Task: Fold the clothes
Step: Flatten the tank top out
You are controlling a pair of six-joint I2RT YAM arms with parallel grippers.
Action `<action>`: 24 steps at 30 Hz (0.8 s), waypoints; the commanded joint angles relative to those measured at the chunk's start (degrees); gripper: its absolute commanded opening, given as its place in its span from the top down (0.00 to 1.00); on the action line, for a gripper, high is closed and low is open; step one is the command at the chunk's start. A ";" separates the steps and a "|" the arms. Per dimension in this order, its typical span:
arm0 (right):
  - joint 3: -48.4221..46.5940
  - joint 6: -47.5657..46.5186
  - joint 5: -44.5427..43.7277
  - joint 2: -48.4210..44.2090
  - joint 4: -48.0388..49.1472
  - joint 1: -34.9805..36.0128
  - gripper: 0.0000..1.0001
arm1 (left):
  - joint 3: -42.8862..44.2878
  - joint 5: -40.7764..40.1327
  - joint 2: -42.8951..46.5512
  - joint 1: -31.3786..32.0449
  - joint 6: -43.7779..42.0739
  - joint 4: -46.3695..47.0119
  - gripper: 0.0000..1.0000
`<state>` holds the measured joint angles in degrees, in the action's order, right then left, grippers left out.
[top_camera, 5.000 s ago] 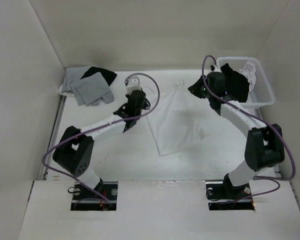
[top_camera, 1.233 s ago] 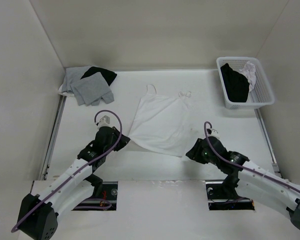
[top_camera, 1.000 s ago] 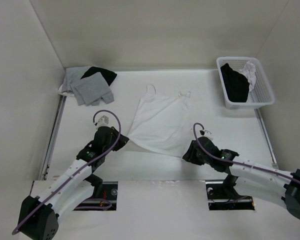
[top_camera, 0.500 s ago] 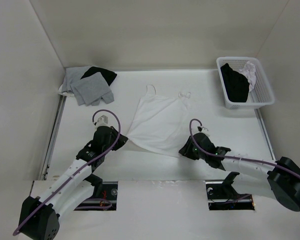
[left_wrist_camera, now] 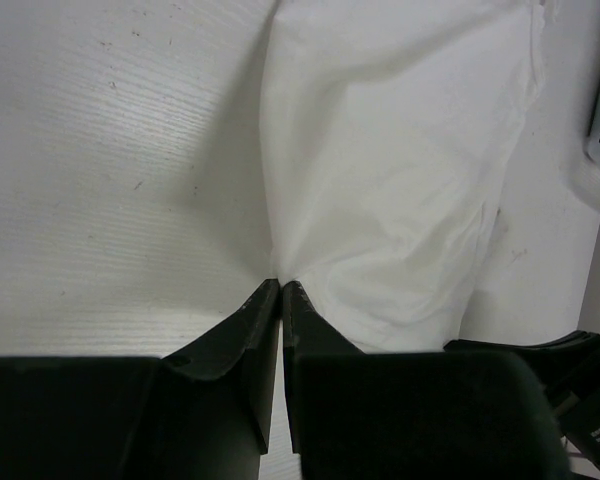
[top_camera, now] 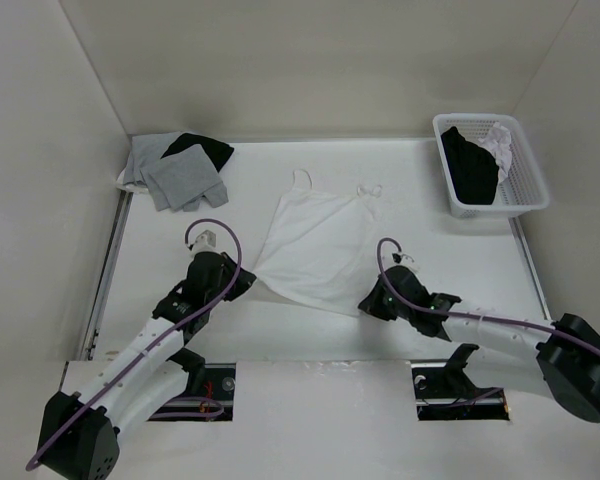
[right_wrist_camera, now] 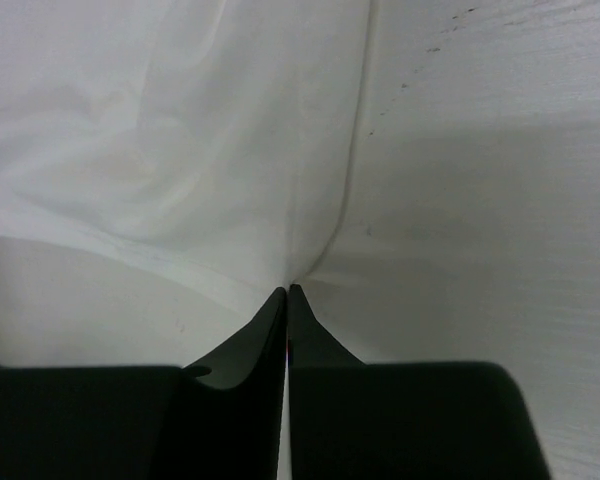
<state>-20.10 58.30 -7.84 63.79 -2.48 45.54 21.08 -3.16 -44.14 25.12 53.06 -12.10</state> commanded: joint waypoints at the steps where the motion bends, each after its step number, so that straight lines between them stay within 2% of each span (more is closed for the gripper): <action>1: -3.36 -0.12 0.10 -4.18 0.38 0.73 0.99 | 3.96 0.43 0.80 -0.47 -0.85 3.48 0.96; 6: -11.43 -3.27 -3.23 -19.29 -12.86 3.10 1.00 | 14.05 -0.70 6.68 -0.82 -2.08 -0.11 0.97; 11: -28.47 -9.60 -10.69 -28.01 -26.50 7.93 1.00 | 28.63 -3.43 11.79 -0.91 -4.45 -6.08 0.97; 15: -42.62 -14.78 -18.77 -28.64 -30.21 15.56 1.00 | 40.59 -5.28 12.68 -0.91 -6.56 -8.11 0.97; 18: -50.98 -18.39 -25.37 -27.06 -31.18 22.60 1.00 | 46.49 -5.45 12.24 -0.91 -7.27 -8.20 0.97; 21: -55.13 -21.47 -30.56 -25.21 -31.18 26.92 1.00 | 48.18 -5.45 12.06 -0.82 -7.53 -8.20 0.97; 24: -56.01 -22.88 -31.45 -23.63 -30.74 27.28 1.00 | 45.64 -5.45 12.06 -0.82 -7.18 -7.77 0.97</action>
<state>-75.40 39.66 -33.67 37.47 -29.65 72.34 68.73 -7.49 -31.07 24.67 47.09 -18.50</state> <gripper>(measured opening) 0.005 0.033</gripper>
